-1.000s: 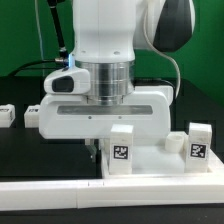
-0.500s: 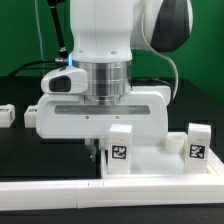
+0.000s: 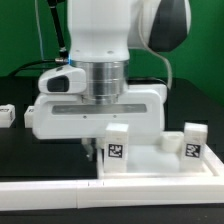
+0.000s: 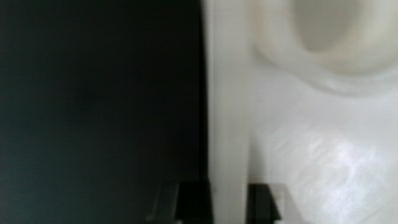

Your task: Assemble square table

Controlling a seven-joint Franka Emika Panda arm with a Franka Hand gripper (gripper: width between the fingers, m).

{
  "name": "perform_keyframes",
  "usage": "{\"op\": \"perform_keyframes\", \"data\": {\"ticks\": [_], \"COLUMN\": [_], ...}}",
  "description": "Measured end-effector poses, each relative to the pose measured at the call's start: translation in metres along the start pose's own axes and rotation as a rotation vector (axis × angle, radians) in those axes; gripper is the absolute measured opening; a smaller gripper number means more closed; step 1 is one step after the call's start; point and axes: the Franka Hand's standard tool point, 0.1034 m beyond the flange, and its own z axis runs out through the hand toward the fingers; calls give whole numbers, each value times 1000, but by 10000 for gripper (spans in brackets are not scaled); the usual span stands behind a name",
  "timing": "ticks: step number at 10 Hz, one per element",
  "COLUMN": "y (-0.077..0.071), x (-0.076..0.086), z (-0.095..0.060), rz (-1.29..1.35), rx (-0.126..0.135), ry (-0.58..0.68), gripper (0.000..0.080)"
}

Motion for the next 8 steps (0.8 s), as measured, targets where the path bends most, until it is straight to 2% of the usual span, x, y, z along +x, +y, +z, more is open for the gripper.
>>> {"op": "perform_keyframes", "data": {"ticks": [1, 3, 6, 7, 8], "y": [13, 26, 29, 29, 21], "x": [-5, -4, -4, -3, 5], "z": [-1, -2, -2, -2, 0], "rz": [-35, -189, -340, -457, -634], "rx": [-2, -13, -22, -33, -63], "ry": [-4, 10, 3, -2, 6], "gripper": [54, 54, 54, 54, 54]}}
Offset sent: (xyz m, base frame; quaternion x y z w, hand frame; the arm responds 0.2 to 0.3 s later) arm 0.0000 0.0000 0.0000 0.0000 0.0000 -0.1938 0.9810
